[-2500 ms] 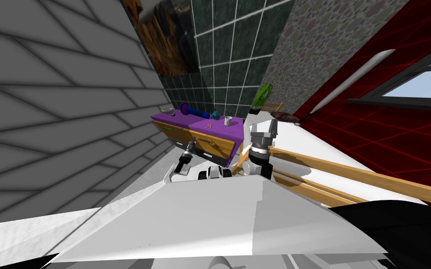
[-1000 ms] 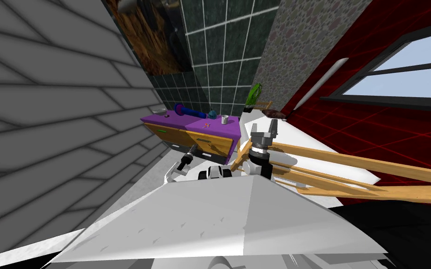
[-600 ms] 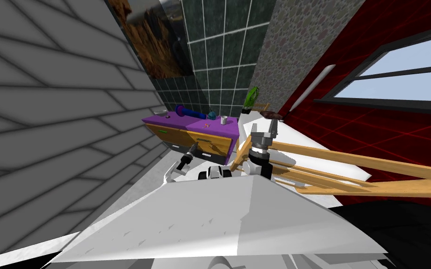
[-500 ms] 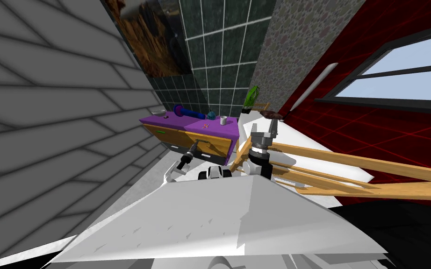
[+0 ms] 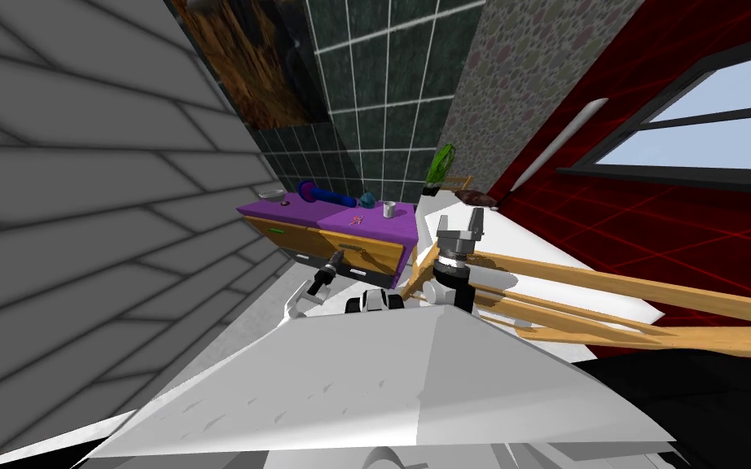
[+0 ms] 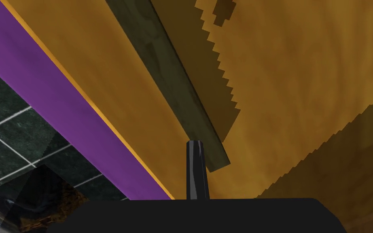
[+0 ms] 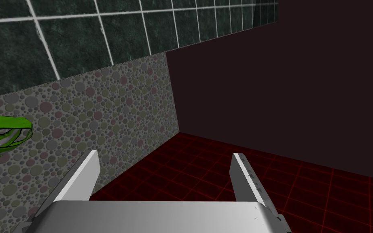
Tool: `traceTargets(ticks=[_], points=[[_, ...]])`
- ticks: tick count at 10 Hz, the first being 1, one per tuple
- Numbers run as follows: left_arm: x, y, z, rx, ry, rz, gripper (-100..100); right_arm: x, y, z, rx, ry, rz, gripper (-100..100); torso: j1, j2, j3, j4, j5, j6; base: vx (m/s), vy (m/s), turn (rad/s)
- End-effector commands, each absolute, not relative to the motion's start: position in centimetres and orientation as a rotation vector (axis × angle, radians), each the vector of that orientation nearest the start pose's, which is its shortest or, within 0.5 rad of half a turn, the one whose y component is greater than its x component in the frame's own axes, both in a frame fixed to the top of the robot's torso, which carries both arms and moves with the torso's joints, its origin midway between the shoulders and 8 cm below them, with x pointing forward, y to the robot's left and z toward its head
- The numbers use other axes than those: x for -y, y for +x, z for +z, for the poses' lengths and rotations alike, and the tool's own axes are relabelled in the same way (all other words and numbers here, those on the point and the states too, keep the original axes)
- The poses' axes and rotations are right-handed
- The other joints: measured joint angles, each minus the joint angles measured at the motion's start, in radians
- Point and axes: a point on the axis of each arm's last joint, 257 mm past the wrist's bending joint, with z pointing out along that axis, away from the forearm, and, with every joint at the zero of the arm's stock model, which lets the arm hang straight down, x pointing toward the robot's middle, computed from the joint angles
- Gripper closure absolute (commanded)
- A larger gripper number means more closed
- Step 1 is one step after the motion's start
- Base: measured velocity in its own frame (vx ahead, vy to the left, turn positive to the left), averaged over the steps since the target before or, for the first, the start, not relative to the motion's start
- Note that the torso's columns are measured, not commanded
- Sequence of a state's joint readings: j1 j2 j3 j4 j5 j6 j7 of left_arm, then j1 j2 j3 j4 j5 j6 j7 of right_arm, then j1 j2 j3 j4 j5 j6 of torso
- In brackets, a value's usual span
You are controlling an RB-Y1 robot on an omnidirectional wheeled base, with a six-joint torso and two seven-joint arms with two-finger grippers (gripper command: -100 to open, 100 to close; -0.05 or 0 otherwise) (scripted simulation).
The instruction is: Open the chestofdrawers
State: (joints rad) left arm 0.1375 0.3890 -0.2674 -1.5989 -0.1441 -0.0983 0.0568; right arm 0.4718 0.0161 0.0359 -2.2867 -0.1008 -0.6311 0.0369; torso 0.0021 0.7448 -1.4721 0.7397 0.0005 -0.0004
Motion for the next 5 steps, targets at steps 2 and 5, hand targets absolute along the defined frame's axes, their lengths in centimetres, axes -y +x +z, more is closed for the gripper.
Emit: traceTargets(ticks=[2, 5], points=[[-20.60, 47.10, -28.60, -1.638, -0.759, -1.047, 100, 27.74, 31.92, 5.84, -0.425, 0.595, 1.403, 0, -0.001, -0.002, -0.001, 0.000, 0.000, 0.000, -0.212, 0.074, 0.042], [-20.80, 47.61, -28.79, -1.633, -0.769, -1.038, -100, 27.75, 31.91, 5.83, -0.425, 0.595, 1.403, 0, -0.006, -0.020, -0.012, -0.005, -0.002, 0.001, 0.026, 0.005, -0.026]])
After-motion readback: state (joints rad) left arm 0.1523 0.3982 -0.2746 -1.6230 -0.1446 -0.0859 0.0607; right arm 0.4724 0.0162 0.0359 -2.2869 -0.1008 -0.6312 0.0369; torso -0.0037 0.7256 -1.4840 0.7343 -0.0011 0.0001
